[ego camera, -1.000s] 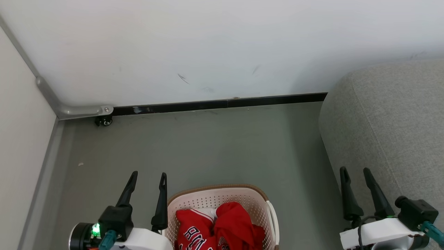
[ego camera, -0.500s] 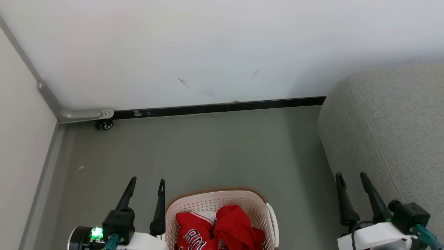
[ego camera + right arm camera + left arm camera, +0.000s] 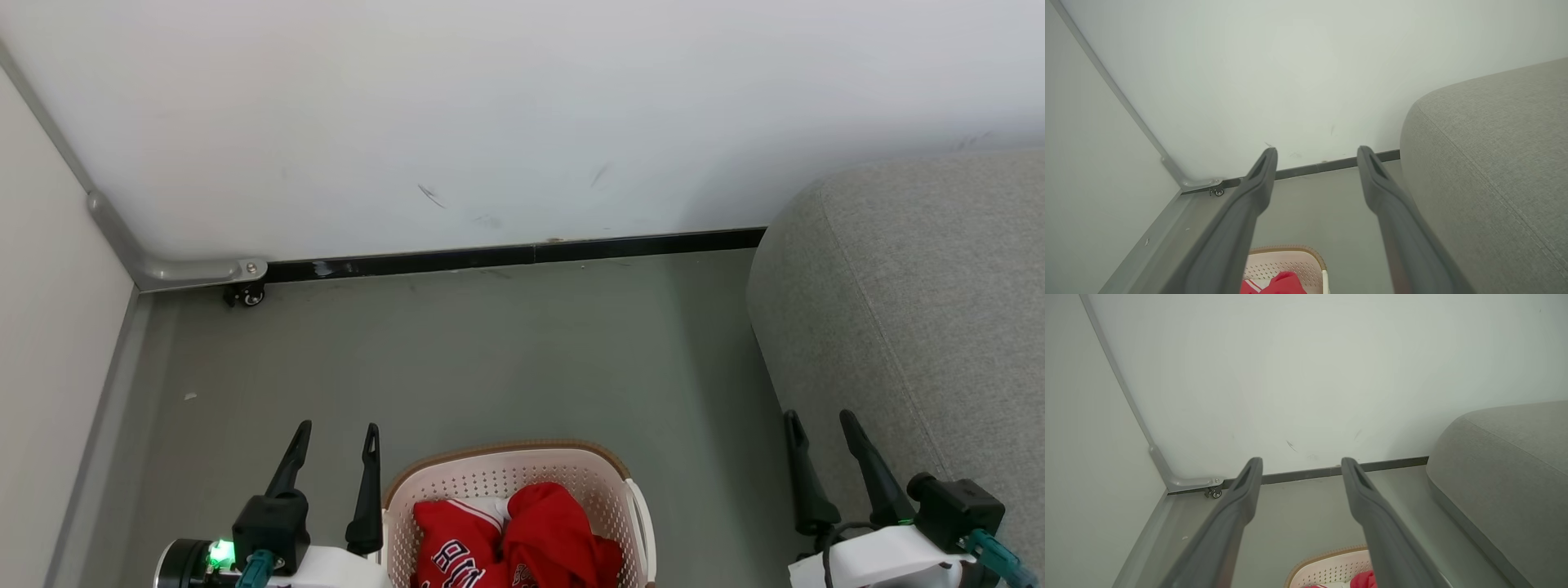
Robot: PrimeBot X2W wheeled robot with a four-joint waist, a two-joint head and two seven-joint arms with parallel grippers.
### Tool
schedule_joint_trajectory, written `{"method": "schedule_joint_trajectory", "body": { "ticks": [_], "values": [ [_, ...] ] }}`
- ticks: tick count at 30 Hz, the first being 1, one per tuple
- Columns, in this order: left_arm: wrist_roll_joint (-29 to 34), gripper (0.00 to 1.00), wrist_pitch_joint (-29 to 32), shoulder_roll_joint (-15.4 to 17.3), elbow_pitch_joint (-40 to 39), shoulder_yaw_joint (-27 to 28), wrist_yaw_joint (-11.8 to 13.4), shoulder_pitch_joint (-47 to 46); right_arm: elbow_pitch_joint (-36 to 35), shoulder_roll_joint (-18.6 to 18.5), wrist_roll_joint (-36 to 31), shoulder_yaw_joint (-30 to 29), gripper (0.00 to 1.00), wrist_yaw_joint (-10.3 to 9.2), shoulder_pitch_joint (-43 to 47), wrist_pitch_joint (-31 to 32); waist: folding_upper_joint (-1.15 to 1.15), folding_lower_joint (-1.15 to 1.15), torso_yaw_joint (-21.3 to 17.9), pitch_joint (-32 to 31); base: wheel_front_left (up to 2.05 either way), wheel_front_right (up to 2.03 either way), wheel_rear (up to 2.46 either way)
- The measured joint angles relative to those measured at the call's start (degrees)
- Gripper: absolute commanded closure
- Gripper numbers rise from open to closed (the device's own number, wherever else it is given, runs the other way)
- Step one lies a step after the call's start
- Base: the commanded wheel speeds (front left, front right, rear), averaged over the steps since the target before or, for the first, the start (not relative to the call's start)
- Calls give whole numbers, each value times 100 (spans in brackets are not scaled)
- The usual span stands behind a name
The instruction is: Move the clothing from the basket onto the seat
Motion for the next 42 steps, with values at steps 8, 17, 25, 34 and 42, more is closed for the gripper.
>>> {"method": "schedule_joint_trajectory", "body": {
  "ticks": [8, 17, 25, 34, 42],
  "values": [
    [0, 0, 0, -9, 9, 1, 29, -1, 24, 0, 2, -15, 0, 0, -5, 0, 0, 0, 0, 4, 0, 0, 0],
    [0, 0, 0, -14, 37, 20, 42, -2, 36, 0, 18, -11, 0, 0, -105, 0, 0, 0, 2, 25, 0, 0, 0],
    [0, 0, 0, -19, 52, 30, 41, -3, 32, 0, 18, -27, 0, 0, -109, 0, 0, -1, -8, 92, 0, 0, 0],
    [13, 0, 0, -18, 69, 31, 37, -24, -40, 0, 57, -78, 0, 0, -116, 0, 0, -1, -43, 231, 0, 0, 0],
    [159, 0, 0, 86, 233, -43, -35, -255, -221, -1, 56, -138, 0, 0, -249, -1, 0, -1, -113, 432, 0, 0, 0]
  ]
}}
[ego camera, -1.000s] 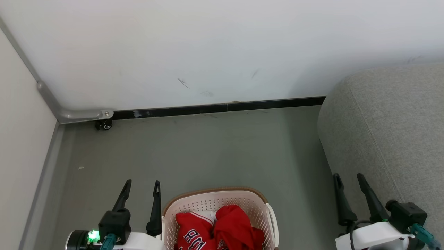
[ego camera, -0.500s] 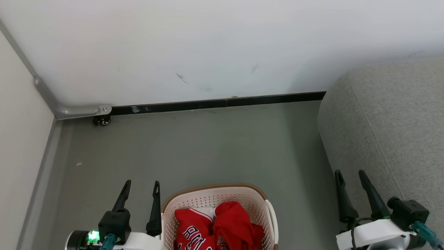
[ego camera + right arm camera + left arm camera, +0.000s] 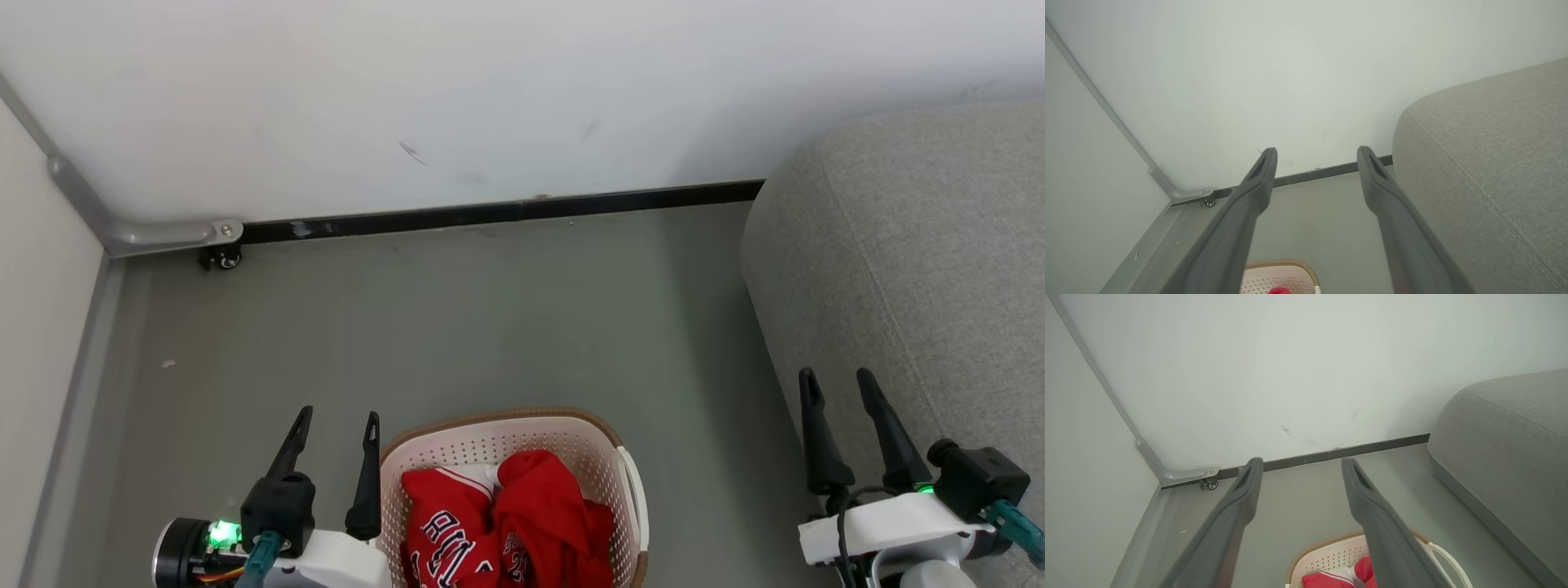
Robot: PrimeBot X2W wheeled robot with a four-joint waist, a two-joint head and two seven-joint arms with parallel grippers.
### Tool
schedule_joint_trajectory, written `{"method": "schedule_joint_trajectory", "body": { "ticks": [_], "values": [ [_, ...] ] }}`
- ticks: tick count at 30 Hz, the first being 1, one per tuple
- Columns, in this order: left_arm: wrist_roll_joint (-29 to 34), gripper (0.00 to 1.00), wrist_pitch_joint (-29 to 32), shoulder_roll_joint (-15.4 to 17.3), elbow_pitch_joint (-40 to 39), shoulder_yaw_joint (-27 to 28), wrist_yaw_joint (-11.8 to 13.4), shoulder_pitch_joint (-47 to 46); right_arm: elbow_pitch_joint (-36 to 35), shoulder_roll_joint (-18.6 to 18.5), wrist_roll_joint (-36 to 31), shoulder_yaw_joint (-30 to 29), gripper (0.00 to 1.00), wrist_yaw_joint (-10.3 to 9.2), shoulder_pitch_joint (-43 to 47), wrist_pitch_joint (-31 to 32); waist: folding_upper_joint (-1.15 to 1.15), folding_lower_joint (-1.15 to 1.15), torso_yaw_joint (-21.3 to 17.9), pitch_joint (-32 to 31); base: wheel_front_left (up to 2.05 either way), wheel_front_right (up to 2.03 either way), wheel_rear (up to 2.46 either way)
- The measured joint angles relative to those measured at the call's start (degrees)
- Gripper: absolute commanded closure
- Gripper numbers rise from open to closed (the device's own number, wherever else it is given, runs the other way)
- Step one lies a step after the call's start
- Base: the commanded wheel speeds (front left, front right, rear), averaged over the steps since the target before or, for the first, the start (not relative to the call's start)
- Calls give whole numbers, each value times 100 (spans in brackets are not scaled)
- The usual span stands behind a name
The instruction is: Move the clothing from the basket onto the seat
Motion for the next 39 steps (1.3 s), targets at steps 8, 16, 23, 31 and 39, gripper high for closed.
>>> {"method": "schedule_joint_trajectory", "body": {
  "ticks": [8, 16, 23, 31, 39],
  "values": [
    [165, 0, 0, 30, 293, -171, -76, -170, -176, 0, -10, -75, 0, 0, -99, -7, 0, 0, -99, 275, 0, 0, 0],
    [249, 0, -1, 44, 606, -307, -183, -448, -372, -1, -9, -158, 0, 0, -216, -7, 0, 0, -213, 606, 0, 0, 0],
    [332, 0, -2, 99, 1023, -412, -337, -643, -573, -2, -4, -127, 0, 0, -392, -7, 0, 0, -320, 915, 0, 0, 0],
    [414, 0, -3, 156, 1418, -512, -434, -816, -776, -4, 1, -100, 0, 0, -610, -9, 0, -1, -455, 1296, 0, 0, 0],
    [453, 0, -3, 176, 1752, -570, -530, -1083, -981, -8, 2, -102, 0, 0, -912, -18, 0, -1, -578, 1741, 0, 0, 0]
  ]
}}
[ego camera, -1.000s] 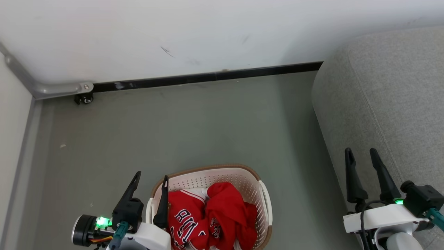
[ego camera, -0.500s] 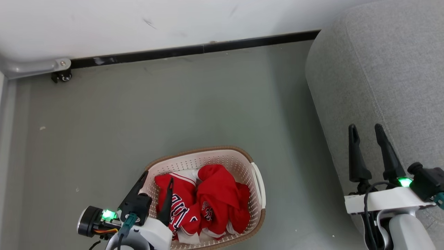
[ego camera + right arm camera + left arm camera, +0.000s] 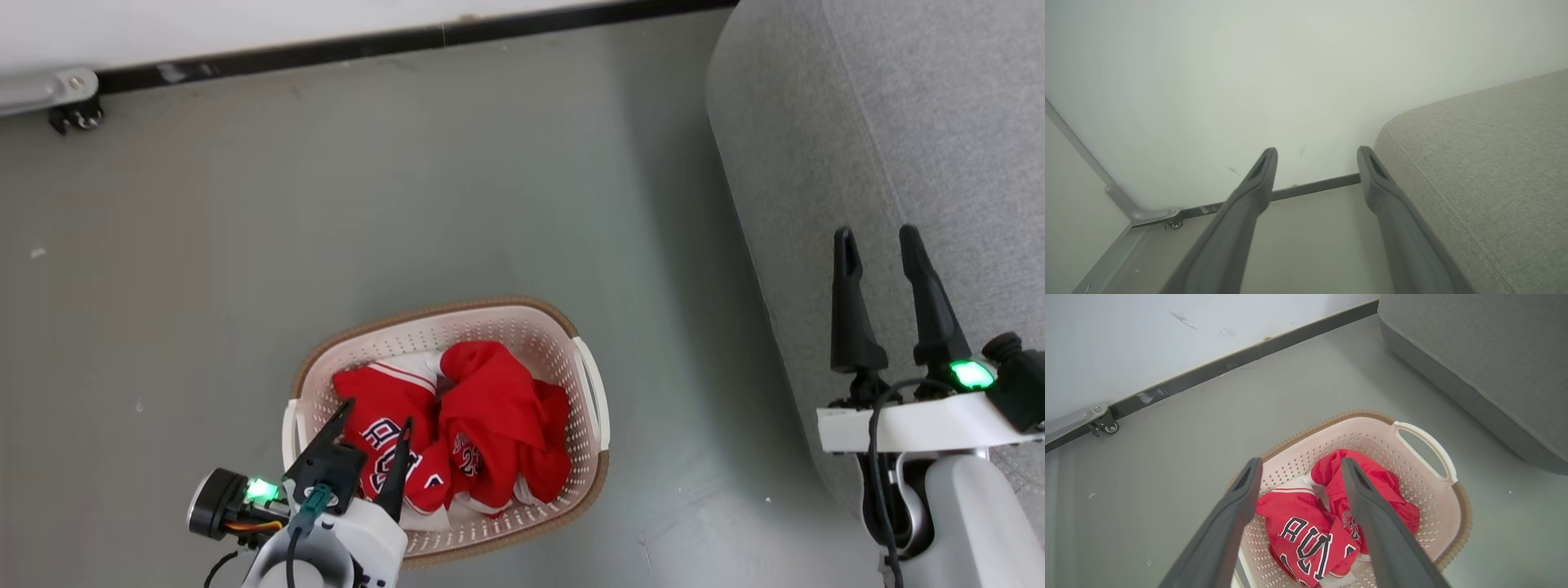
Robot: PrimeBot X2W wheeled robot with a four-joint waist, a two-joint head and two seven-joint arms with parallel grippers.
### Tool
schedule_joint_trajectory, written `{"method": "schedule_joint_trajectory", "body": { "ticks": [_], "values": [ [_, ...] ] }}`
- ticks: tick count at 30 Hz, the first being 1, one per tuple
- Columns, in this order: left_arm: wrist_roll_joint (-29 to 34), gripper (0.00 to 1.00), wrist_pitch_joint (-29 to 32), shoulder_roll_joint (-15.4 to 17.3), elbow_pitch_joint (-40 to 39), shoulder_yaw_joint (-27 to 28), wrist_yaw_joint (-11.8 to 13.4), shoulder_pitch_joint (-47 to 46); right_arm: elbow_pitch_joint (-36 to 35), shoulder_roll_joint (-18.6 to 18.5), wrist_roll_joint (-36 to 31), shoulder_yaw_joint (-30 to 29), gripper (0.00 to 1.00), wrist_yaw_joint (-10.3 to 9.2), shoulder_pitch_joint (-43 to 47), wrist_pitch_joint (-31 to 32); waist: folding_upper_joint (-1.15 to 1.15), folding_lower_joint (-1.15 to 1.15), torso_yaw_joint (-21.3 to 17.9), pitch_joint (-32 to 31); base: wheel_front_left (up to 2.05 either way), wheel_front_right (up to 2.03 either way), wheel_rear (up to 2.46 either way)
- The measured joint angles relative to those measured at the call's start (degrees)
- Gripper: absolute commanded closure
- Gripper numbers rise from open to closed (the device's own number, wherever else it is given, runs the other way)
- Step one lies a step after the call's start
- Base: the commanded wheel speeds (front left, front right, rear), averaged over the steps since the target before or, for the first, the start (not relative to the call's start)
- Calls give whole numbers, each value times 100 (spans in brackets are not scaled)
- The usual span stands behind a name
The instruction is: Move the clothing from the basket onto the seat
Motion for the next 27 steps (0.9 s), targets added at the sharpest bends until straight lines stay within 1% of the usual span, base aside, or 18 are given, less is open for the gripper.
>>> {"method": "schedule_joint_trajectory", "body": {
  "ticks": [3, 6, 9, 13, 18, 27],
  "values": [
    [4, 0, -1, -7, 82, -20, -7, -92, -34, -2, 0, 14, 0, 0, -134, -4, 0, 0, -31, 147, 0, 0, 0],
    [4, 0, -1, -32, 165, -68, -92, -133, -90, -12, 0, 53, 0, 0, -265, -4, 0, 0, -60, 292, 0, 0, 0],
    [15, 0, -1, -63, 282, -132, -109, -229, -129, -15, 0, 90, 0, 0, -388, -4, 0, 0, -86, 434, 0, 0, 0],
    [55, 0, -1, -52, 386, -180, -200, -344, -151, -19, 0, 108, 0, 0, -542, -4, 0, 0, -115, 619, 0, 0, 0],
    [123, 0, -1, -59, 509, -253, -208, -515, -182, -22, 0, 129, 0, 0, -738, -5, 0, 0, -142, 845, 0, 0, 0],
    [192, 0, -1, -63, 824, -335, -294, -809, -211, -29, 1, 172, 0, 0, -1083, -5, 0, 0, -173, 1223, 0, 0, 0]
  ]
}}
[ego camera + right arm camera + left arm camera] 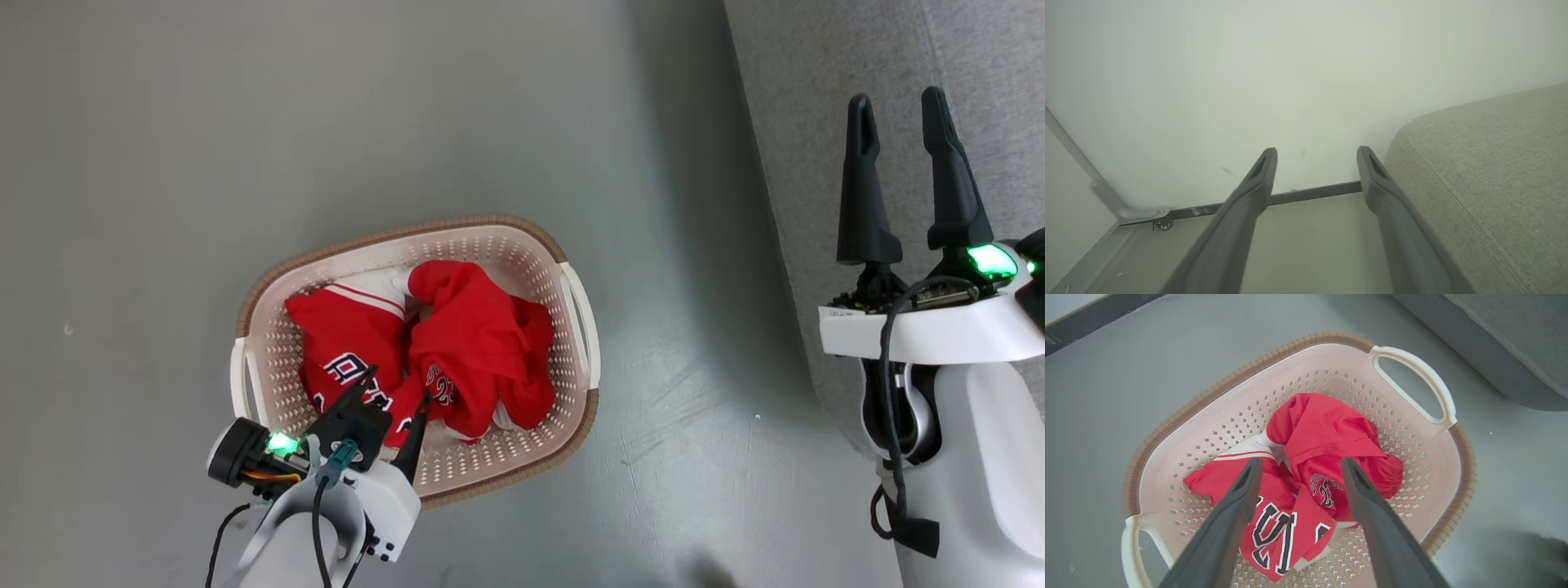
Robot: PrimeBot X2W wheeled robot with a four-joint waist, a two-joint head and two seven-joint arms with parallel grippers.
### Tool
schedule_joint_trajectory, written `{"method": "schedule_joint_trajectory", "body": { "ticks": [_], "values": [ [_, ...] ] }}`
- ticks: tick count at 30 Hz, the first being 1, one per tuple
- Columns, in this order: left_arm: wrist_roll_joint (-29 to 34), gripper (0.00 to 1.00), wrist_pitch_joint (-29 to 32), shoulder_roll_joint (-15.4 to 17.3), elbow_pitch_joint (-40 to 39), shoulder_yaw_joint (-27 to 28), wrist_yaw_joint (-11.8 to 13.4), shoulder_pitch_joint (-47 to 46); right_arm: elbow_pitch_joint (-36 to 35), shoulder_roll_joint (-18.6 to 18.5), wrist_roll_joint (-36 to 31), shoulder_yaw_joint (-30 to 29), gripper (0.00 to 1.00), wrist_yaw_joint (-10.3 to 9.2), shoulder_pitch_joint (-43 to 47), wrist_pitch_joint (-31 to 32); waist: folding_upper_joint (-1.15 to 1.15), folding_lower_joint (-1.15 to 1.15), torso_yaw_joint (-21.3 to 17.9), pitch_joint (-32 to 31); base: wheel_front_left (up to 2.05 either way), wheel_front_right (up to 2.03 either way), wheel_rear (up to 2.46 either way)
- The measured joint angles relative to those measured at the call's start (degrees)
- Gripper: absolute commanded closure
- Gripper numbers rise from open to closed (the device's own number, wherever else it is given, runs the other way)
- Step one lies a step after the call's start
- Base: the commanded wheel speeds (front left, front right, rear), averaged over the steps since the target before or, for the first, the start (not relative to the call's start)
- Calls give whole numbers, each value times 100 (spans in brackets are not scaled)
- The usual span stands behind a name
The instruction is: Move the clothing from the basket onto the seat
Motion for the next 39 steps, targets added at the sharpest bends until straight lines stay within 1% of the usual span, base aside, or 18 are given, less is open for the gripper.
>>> {"method": "schedule_joint_trajectory", "body": {
  "ticks": [15, 23, 27, 32, 37, 39],
  "values": [
    [63, 0, 0, -11, 594, -47, 5, -477, -91, -19, 60, -48, 0, 0, -374, 0, 0, 0, -24, 558, 0, 0, 0],
    [158, 0, 7, 2, 936, -14, 116, -779, -138, -20, 104, -104, 0, 0, -499, 0, 0, 0, -58, 822, 0, 0, 0],
    [174, 0, 8, 14, 1057, 18, 276, -956, -165, -20, 105, -147, 0, 0, -561, 0, 0, 0, -82, 941, 0, 0, 0],
    [193, 0, 14, -5, 1230, 33, 392, -1103, -185, -20, 122, -157, 0, 0, -577, 0, 0, 0, -108, 1072, 0, 0, 0],
    [213, 0, 58, -33, 1418, 32, 408, -1201, -223, -20, 142, -158, 0, 0, -605, 0, 0, 0, -126, 1182, 0, 0, 0],
    [213, 7, 85, -51, 1490, 31, 426, -1246, -234, -21, 146, -160, 0, 0, -670, 0, 0, 0, -131, 1219, 0, 0, 0]
  ]
}}
